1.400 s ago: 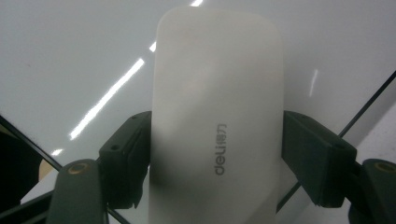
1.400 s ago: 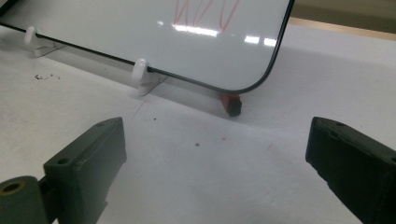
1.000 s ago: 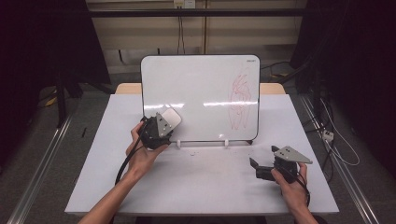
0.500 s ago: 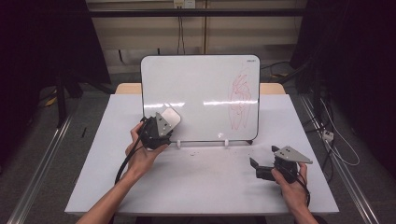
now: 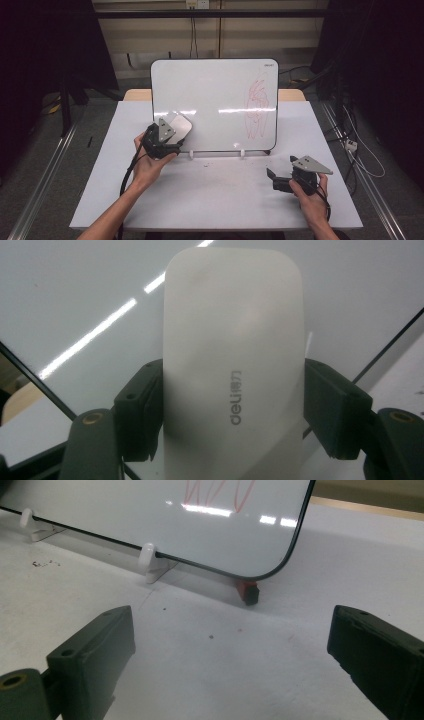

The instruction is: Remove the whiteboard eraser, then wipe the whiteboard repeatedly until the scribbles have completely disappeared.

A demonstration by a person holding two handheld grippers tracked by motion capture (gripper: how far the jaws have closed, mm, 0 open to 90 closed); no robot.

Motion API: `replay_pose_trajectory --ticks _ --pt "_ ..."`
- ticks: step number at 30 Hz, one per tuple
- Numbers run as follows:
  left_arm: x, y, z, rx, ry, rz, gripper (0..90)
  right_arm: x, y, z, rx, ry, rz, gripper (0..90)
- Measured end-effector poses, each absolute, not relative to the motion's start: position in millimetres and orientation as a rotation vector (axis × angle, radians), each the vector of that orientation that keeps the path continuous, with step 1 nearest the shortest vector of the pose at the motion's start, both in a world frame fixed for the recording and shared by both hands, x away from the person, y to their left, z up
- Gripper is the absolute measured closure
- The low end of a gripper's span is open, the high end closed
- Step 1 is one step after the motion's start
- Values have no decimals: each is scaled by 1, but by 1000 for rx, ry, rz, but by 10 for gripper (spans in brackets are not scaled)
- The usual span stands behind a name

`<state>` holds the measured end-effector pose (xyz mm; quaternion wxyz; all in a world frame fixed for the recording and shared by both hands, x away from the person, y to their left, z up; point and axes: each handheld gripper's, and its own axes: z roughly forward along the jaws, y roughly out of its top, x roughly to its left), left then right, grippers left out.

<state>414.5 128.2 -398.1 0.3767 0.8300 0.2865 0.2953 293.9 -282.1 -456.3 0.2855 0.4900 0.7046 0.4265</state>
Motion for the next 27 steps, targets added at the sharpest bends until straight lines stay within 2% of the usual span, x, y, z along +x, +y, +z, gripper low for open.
replay_pose_trajectory --ticks 13,27 --pt "408 135 -386 1994 741 662 311 290 -284 -455 1305 1877 1153 49" --pt "405 132 -384 1968 734 615 311 293 -285 -457 1324 1876 1150 51"
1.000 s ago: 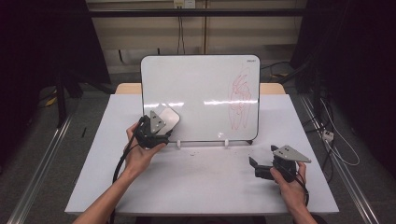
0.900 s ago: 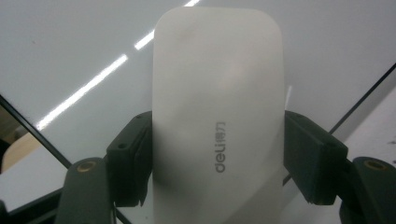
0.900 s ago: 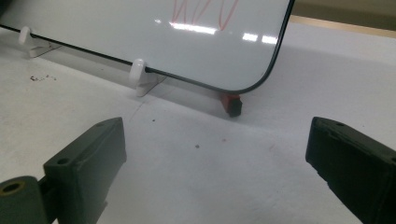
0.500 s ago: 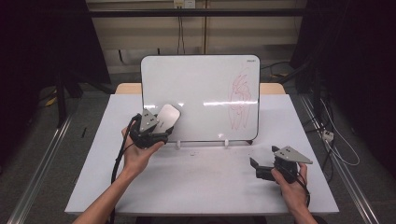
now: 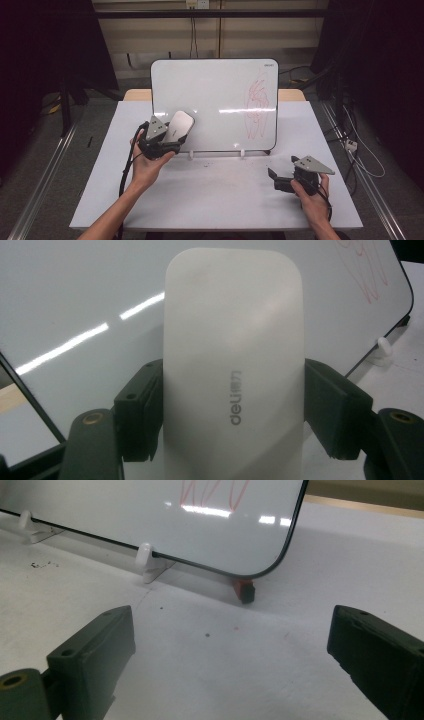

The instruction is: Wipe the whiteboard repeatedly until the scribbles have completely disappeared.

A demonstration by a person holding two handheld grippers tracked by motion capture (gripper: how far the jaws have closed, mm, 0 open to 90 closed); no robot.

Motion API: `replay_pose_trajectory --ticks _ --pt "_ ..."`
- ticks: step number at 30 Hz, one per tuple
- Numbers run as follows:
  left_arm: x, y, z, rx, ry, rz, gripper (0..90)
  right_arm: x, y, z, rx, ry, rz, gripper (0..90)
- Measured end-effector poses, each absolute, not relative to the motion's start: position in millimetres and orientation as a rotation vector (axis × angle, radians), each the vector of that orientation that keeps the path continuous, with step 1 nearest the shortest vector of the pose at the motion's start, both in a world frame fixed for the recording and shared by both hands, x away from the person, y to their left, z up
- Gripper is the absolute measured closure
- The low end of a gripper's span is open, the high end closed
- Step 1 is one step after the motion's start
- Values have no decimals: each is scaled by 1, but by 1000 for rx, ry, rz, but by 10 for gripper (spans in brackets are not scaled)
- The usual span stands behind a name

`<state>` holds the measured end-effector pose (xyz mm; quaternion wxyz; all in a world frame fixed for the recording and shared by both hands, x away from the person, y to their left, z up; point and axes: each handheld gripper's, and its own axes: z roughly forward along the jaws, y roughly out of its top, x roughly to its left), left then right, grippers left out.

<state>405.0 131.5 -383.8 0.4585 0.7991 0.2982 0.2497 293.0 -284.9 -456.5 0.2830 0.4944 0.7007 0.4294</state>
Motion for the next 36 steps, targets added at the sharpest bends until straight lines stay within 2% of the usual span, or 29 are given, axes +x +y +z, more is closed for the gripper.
replay_pose_trajectory --ticks 12,19,27,36 --pt "401 110 -371 1969 684 638 311 289 -289 -456 1308 1875 1163 49" --pt "408 91 -359 1944 674 635 311 293 -290 -457 1315 1881 1177 49" --pt "413 62 -342 1997 596 671 311 294 -288 -458 1295 1896 1197 49" --pt "426 47 -335 1951 586 665 311 295 -288 -459 1303 1900 1196 50"
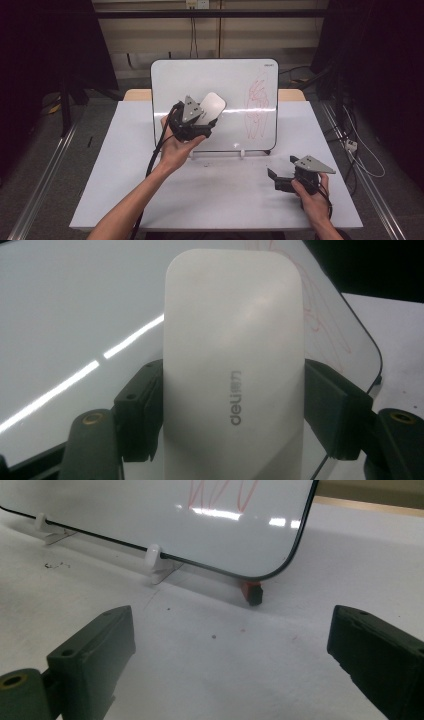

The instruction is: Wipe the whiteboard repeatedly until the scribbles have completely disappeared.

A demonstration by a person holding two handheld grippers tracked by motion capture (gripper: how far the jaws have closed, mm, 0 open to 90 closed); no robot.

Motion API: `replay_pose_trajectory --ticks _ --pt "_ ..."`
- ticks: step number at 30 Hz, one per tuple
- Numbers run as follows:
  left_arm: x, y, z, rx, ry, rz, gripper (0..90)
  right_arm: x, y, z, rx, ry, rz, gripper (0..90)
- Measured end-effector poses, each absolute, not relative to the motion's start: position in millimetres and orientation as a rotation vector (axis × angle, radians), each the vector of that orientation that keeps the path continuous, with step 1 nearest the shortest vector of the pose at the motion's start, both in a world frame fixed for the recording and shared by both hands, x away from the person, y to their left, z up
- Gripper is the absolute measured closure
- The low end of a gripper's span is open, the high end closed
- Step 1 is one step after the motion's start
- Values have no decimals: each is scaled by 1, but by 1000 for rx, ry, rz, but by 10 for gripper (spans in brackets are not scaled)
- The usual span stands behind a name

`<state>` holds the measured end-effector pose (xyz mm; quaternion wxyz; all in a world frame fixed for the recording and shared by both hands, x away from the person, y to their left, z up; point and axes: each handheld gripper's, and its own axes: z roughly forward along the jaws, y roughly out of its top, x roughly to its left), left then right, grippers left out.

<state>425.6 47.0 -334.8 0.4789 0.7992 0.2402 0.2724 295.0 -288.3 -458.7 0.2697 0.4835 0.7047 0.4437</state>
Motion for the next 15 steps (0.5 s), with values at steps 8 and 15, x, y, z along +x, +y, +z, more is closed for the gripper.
replay_pose_trajectory --ticks 8,15 --pt "431 33 -322 1920 561 678 311 296 -289 -459 1313 1894 1192 50" --pt "436 20 -317 1932 539 690 311 294 -288 -458 1310 1891 1190 50"
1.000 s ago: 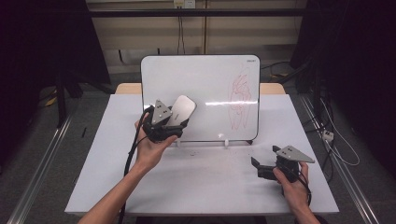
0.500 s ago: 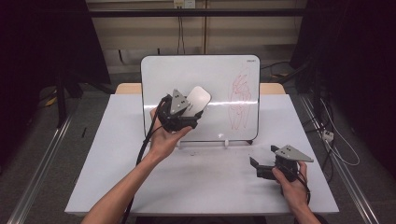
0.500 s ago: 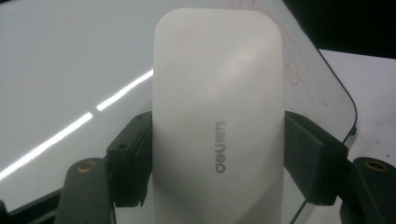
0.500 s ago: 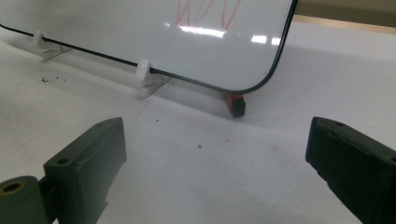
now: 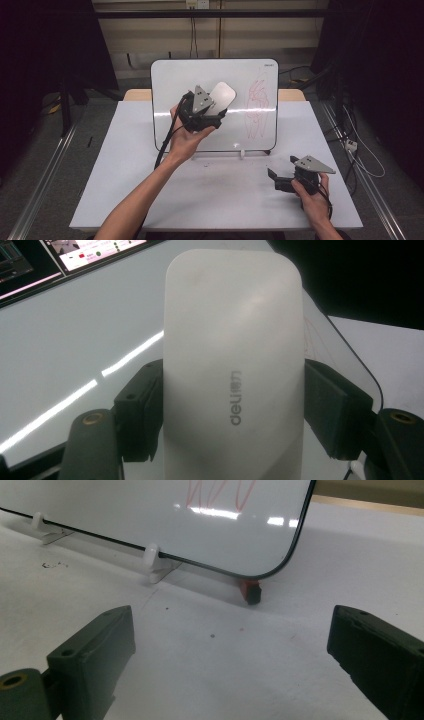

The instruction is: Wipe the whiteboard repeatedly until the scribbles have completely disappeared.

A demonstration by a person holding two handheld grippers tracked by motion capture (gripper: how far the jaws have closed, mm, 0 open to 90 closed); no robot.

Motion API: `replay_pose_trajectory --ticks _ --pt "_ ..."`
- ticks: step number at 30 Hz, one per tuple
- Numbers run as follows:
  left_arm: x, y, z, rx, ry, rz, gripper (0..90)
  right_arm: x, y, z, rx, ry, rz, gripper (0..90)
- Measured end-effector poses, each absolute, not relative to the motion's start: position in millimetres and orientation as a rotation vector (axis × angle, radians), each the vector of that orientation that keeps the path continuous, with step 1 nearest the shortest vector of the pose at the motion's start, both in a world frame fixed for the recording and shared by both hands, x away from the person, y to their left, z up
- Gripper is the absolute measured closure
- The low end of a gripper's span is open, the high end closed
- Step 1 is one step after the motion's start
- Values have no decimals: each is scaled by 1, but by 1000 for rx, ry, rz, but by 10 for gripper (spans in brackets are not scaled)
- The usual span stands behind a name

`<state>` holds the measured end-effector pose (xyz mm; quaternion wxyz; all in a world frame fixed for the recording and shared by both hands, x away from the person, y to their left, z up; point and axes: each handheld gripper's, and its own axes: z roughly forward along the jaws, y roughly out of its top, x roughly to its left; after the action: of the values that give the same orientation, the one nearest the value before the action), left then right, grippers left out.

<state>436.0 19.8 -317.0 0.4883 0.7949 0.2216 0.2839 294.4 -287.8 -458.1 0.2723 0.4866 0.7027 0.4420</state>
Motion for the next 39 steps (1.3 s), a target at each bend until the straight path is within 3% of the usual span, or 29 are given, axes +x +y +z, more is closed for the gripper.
replay_pose_trajectory --ticks 23,39 --pt "466 -31 -311 1945 489 873 311 292 -288 -457 1305 1890 1198 50" --pt "488 -58 -309 1961 474 907 311 293 -289 -458 1305 1903 1202 50"
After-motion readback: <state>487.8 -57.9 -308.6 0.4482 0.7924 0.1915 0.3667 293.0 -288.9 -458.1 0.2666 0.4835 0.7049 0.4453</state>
